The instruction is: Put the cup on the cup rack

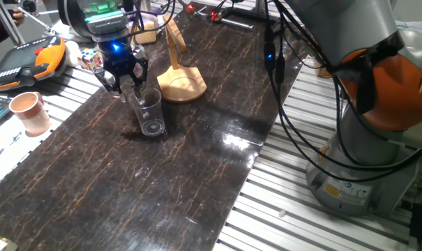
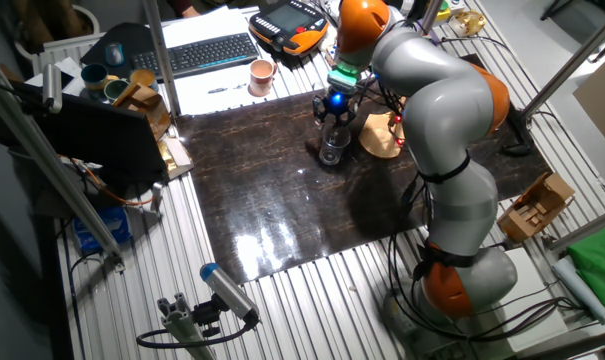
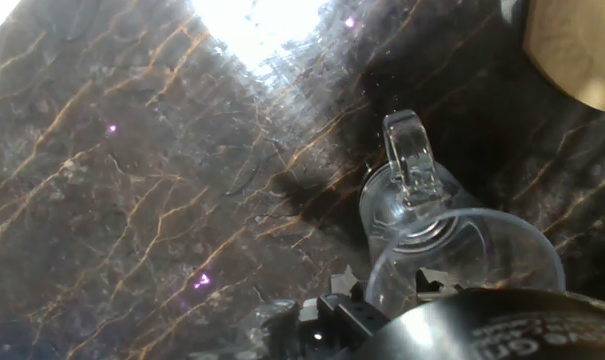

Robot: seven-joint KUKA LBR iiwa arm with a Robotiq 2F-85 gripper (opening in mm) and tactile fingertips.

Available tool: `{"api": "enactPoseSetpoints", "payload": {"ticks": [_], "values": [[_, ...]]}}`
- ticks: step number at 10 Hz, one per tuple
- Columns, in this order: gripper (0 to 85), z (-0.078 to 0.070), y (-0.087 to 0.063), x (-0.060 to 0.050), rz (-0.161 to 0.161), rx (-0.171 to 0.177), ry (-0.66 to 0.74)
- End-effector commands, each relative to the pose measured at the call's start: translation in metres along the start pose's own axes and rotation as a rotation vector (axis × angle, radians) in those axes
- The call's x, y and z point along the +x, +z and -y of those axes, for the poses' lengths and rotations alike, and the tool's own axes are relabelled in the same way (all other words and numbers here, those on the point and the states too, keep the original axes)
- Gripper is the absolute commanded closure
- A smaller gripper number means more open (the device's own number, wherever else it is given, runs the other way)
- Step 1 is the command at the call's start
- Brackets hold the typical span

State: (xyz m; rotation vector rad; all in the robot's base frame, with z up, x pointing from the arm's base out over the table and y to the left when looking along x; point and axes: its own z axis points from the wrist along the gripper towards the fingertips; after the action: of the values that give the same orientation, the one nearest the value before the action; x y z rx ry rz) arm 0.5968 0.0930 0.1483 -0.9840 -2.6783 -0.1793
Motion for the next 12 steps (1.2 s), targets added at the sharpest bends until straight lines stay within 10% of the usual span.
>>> {"api": "enactPoseSetpoints", "payload": {"ticks": [1, 12], "values": [[48.0, -0.0002, 0.0023, -0.0014, -0.003, 0.000, -0.003], [50.3, -0.0007, 0.0122, -0.0047, -0.045, 0.008, 0.007]]}}
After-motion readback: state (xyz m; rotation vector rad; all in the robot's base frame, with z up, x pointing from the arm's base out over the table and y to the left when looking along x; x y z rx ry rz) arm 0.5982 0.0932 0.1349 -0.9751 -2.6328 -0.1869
